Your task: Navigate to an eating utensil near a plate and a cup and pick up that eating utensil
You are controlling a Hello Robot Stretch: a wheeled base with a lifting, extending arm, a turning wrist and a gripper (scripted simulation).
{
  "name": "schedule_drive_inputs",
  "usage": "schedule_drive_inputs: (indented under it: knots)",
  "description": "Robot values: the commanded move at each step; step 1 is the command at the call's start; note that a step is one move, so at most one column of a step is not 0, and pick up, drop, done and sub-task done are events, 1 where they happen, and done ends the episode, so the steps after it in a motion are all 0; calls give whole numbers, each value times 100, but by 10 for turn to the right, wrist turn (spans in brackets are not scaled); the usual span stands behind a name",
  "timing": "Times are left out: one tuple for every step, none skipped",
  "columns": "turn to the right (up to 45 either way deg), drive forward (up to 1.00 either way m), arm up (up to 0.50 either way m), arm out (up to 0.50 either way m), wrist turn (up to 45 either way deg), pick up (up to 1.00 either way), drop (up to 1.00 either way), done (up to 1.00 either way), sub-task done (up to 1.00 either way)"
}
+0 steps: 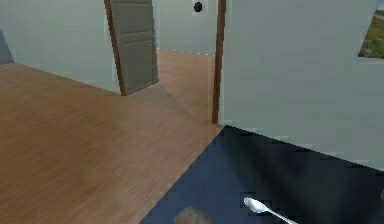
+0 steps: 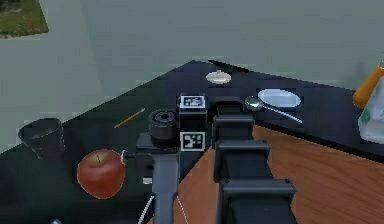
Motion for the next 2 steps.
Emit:
schedule_drive_inputs:
  knots:
    - [0,0,0,0,450,0,0,0,0]
    - [0,0,0,0,450,0,0,0,0]
